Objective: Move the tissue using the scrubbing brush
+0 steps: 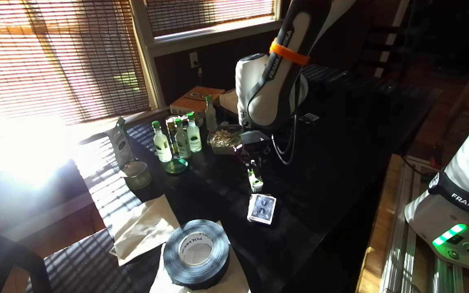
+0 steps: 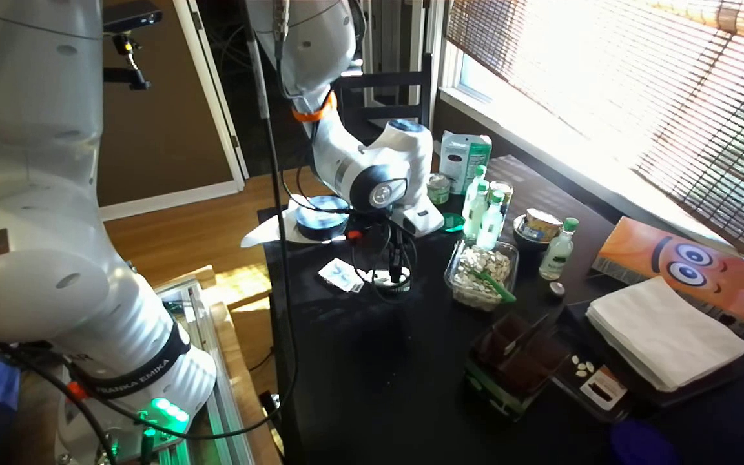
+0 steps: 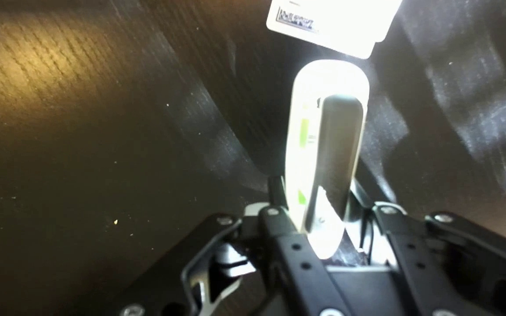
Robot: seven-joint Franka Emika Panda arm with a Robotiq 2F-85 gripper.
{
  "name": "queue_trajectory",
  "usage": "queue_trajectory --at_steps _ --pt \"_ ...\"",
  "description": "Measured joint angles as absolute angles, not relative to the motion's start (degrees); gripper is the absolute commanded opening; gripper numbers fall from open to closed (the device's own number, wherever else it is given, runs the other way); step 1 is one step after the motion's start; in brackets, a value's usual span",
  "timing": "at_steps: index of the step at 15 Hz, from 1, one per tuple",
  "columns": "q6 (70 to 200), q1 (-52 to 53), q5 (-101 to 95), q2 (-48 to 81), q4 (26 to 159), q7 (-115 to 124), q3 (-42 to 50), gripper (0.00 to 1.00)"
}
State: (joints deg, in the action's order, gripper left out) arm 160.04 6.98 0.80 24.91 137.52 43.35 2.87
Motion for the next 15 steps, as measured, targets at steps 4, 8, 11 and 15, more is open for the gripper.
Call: queue_trajectory --at_steps 4,8,11,15 --pt "160.0 7.5 1.0 24.7 137.2 42.4 3.2 0.06" --pt "160.0 9.7 0.6 22.9 136.9 40.5 3.7 0.06" --pt "159.8 12.0 -0.1 19.8 135.6 36.4 2.8 0.06" --pt "157.7 12.3 0.3 17.1 133.9 31.1 -0.1 0.23"
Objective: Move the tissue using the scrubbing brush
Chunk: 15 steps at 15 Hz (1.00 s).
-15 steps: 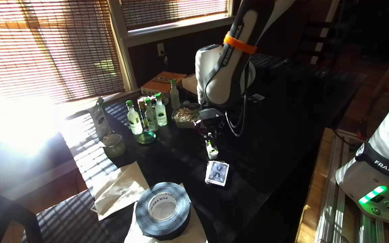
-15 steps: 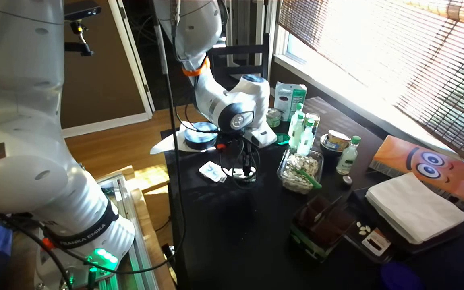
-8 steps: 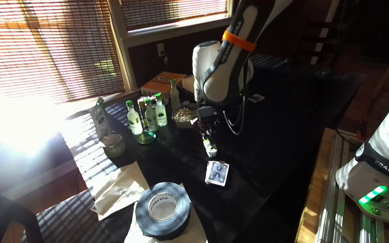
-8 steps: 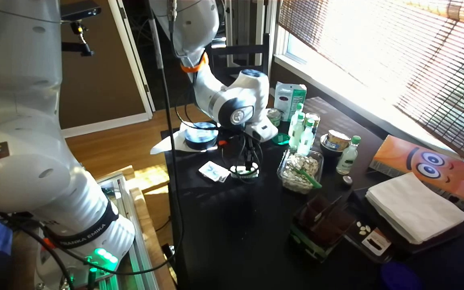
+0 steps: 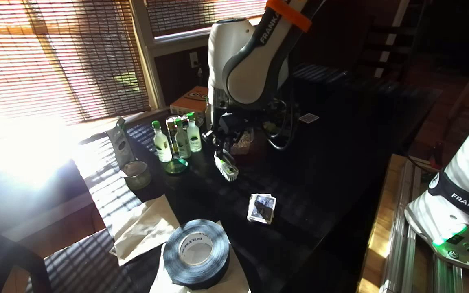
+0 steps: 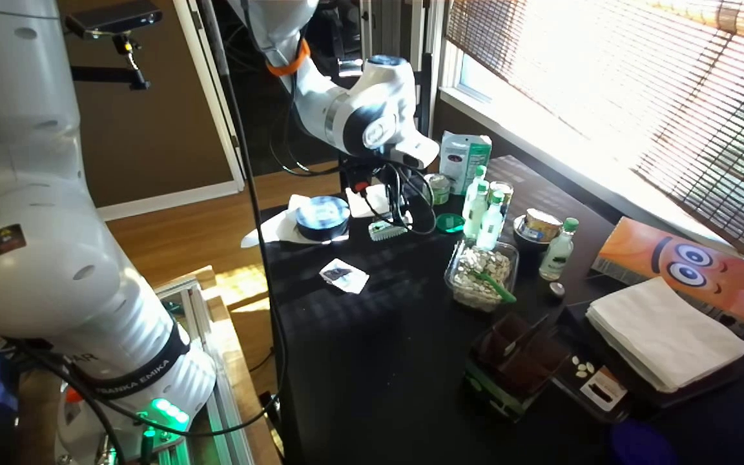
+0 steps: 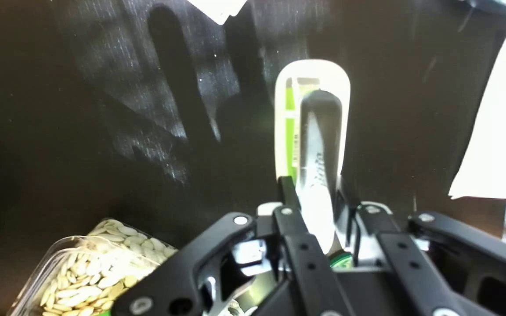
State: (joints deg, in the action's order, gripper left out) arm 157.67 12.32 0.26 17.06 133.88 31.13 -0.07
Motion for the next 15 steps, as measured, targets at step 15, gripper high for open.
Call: queue_trajectory --at_steps 15 --pt "150.3 13.6 -0.9 27.1 109.0 14.6 -7.4 0.06"
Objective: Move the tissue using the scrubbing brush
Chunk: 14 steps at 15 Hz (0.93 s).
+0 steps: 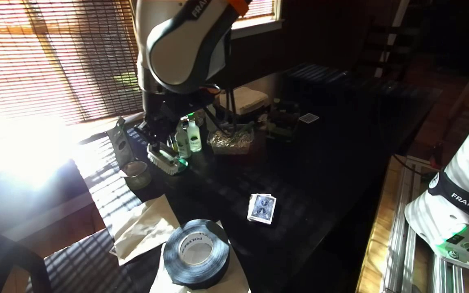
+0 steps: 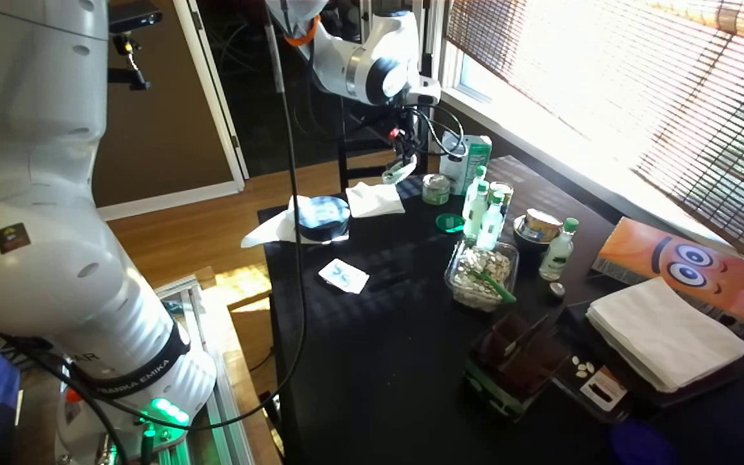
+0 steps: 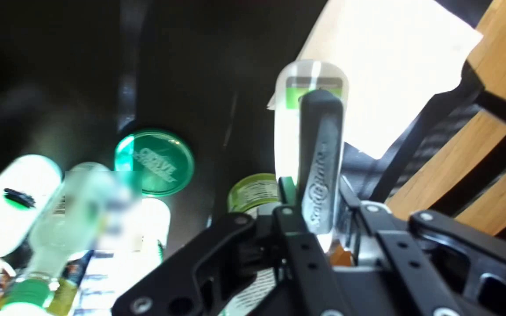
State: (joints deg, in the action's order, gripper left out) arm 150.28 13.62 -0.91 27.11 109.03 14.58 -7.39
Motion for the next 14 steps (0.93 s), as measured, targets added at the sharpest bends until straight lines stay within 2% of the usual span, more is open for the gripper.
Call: queue_trajectory --at_steps 3,4,6,7,14 --pt "143.4 14.2 0.3 33.1 99.8 11.7 -9.1 0.06" --pt "142.2 14.5 0.3 35.1 96.8 11.7 -8.9 0.23" --pt "142.0 14.6 0.3 36.5 95.5 11.7 -8.8 0.23" --pt "142.0 14.6 0.3 36.5 95.6 11.7 -8.8 0.06" --pt "143.1 17.3 -0.5 37.9 92.3 14.3 -7.2 0.06"
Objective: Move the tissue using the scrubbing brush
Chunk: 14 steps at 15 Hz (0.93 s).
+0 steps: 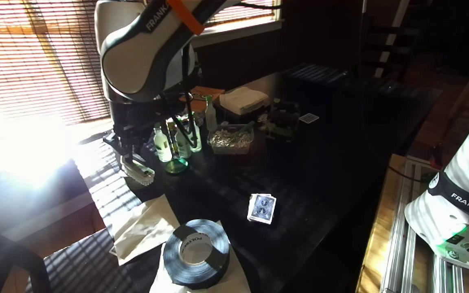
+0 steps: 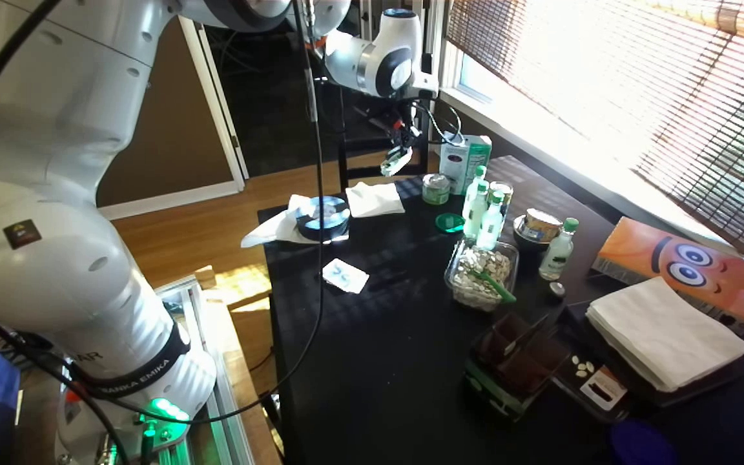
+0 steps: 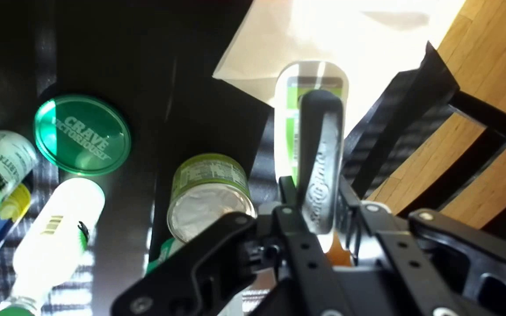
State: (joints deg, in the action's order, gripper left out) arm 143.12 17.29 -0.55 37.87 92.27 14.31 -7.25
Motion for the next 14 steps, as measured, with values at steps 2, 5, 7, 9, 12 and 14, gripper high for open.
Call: queue_trajectory --at_steps 2,5,7,9,12,14 --pt "143.1 20.2 -2.2 39.9 88.2 16.1 -5.4 0.06" --pt "142.8 23.5 -4.1 44.7 81.4 17.9 -3.2 0.06" --pt "141.8 24.2 -4.1 48.6 77.0 17.9 -3.1 0.06" --pt "140.3 24.6 -4.1 52.2 72.6 17.9 -3.3 0.06" --pt "132.7 24.9 -3.4 56.6 66.2 18.1 -4.0 0.06" --pt "126.1 25.0 -3.0 59.1 62.2 18.3 -4.6 0.06"
